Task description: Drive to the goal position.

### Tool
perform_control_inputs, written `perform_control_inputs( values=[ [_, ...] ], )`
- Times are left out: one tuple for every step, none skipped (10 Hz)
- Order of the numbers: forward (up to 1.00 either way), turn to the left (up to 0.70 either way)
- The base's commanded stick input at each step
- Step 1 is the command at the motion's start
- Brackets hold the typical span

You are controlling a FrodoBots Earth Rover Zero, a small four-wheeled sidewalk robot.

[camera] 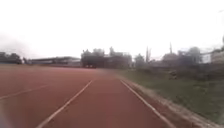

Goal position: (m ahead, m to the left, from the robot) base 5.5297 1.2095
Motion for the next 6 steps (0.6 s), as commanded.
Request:
perform_control_inputs(
  values=[
    [0.7, 0.0],
    [0.7, 0.0],
    [0.7, 0.0],
    [0.7, 0.0],
    [0.7, 0.0],
    [0.7, 0.0]
  ],
)
